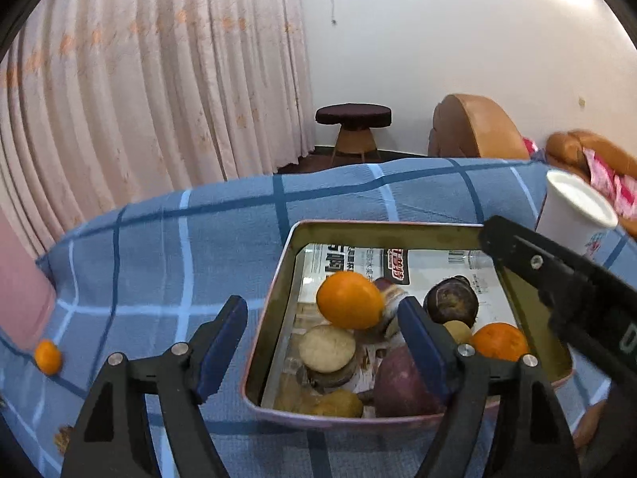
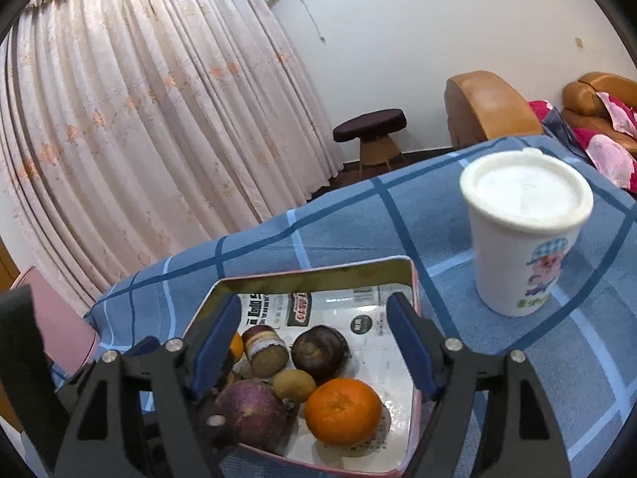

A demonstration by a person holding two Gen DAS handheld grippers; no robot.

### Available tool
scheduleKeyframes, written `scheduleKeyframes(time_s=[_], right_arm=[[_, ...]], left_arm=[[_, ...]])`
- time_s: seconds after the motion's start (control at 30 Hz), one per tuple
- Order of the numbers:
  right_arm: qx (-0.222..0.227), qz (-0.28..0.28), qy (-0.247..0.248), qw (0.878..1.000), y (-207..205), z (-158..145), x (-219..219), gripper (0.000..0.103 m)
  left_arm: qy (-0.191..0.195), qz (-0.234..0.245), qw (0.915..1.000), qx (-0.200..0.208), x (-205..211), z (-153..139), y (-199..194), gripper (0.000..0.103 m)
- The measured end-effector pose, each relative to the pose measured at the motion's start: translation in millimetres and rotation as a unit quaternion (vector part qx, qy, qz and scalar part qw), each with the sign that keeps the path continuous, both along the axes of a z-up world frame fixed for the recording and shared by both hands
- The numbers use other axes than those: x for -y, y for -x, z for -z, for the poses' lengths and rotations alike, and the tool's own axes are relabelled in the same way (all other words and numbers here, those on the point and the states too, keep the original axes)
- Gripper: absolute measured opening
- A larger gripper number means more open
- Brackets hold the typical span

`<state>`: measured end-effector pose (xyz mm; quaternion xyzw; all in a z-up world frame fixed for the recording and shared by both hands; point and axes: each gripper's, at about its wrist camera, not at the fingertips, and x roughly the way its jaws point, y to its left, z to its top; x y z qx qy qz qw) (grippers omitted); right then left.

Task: Organize fruits
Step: 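Move both grippers back toward the last orange and brown taro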

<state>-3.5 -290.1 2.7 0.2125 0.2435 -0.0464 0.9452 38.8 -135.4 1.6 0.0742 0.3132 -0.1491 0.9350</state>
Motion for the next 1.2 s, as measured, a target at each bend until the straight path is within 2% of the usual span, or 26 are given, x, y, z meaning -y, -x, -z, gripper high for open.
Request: scheduleKeyframes(time_s=[0.1,0.2,0.4,0.53,0.77,0.9,1.03,1.2], right_arm=[[0.011,0.009,0.001,1.0,4.5,-1.6,1.0,0.08],[0.02,0.016,0.012,1.0,8.5,-2.6,-0.5,0.085],[0.018,0.007,0.07,0.997,8.8,0.3,-20.3,0.085],[0.012,-0.004,0.101,0.995,7.2,4.4,-34.4,0.085],[0.023,-0.007,0.098,0.995,15.0,4.2,-42.7,0.085],[0.015,-0.011,0.092,0.996,15.9,5.6,-49.3,0.085],[0.008,-0.02,0.084,0.996,20.7,7.7,-60.1,0.085],[0.005,-0.047,0.102,0.994,25.6,7.7,-86.0,0.081]], left_arm=[[0.016,-0.003,0.9999,0.002,-8.6,-1.8,1.8,0.079],[0.009,-0.011,0.9997,0.02,-15.0,-5.1,7.8,0.079],[0.019,-0.049,0.998,0.035,-44.7,-7.9,9.8,0.079],[0.01,-0.066,0.9969,0.042,-62.6,-5.2,12.0,0.079],[-0.014,-0.09,0.9949,0.045,-88.2,5.8,16.5,0.079],[0.004,-0.092,0.9951,0.036,-103.6,7.1,20.2,0.079],[-0.005,-0.093,0.9951,0.035,-109.9,8.5,24.8,0.079],[-0.012,-0.089,0.9952,0.041,-120.3,8.8,32.3,0.079]])
